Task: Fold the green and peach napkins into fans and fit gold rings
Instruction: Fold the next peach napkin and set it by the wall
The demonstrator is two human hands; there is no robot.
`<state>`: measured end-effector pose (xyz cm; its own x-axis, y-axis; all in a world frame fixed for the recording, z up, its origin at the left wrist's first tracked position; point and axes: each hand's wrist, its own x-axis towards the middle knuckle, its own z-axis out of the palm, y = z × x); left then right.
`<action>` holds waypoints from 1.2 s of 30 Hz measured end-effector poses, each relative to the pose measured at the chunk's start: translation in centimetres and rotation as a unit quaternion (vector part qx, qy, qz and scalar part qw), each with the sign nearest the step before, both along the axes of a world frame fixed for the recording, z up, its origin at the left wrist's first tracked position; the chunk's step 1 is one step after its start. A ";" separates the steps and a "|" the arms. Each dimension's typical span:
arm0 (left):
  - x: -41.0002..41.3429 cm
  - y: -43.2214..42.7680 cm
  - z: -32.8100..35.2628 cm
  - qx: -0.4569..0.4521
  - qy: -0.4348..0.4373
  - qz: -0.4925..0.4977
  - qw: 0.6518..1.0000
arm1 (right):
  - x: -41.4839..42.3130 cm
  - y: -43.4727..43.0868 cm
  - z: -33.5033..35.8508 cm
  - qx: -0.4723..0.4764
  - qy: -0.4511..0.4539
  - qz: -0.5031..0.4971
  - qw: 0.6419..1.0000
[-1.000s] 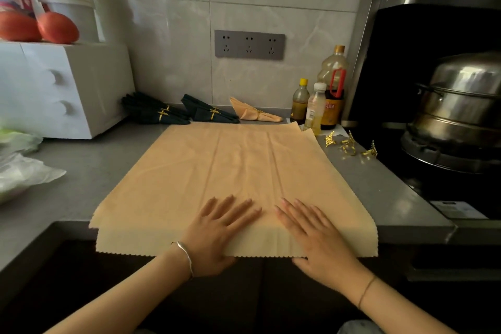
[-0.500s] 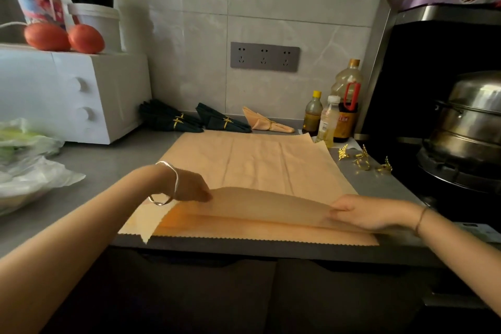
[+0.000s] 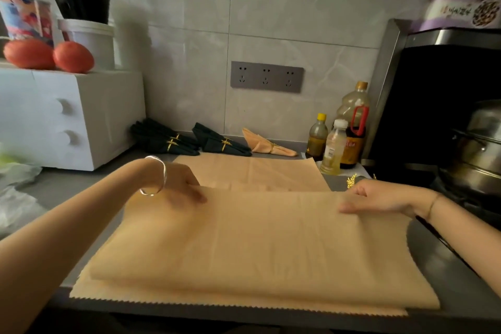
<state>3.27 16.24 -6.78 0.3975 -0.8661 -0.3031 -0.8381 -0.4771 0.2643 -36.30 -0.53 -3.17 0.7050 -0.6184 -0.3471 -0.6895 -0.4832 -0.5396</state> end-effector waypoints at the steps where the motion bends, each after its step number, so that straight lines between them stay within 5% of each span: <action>1: -0.4 -0.7 0.1 -0.033 0.005 -0.016 0.999 | 0.9 -1.2 -0.6 -0.045 0.014 -0.002 0.999; 4: -2.8 -2.3 0.4 -0.116 -0.014 0.000 0.993 | 2.9 -4.4 -3.1 -0.141 0.024 0.006 0.990; 9: -0.5 -5.6 -3.1 -0.203 -0.078 0.028 0.976 | 5.1 -8.8 -6.5 -0.171 -0.038 -0.043 0.984; 26: 1.3 -10.2 -6.8 -0.180 -0.111 0.063 0.975 | 7.9 -12.7 -9.3 -0.231 -0.049 -0.096 0.967; 30: 0.3 -9.9 -6.9 -0.157 -0.176 0.074 0.969 | 8.0 -11.6 -9.1 -0.238 -0.042 -0.113 0.964; 33: -1.8 -8.8 -6.8 -0.209 -0.235 0.074 0.946 | 7.9 -9.3 -9.0 -0.332 -0.032 -0.111 0.936; 36: -6.4 -6.9 -6.6 -0.257 -0.169 -0.022 0.951 | 8.5 -5.3 -9.0 -0.337 -0.115 -0.104 0.929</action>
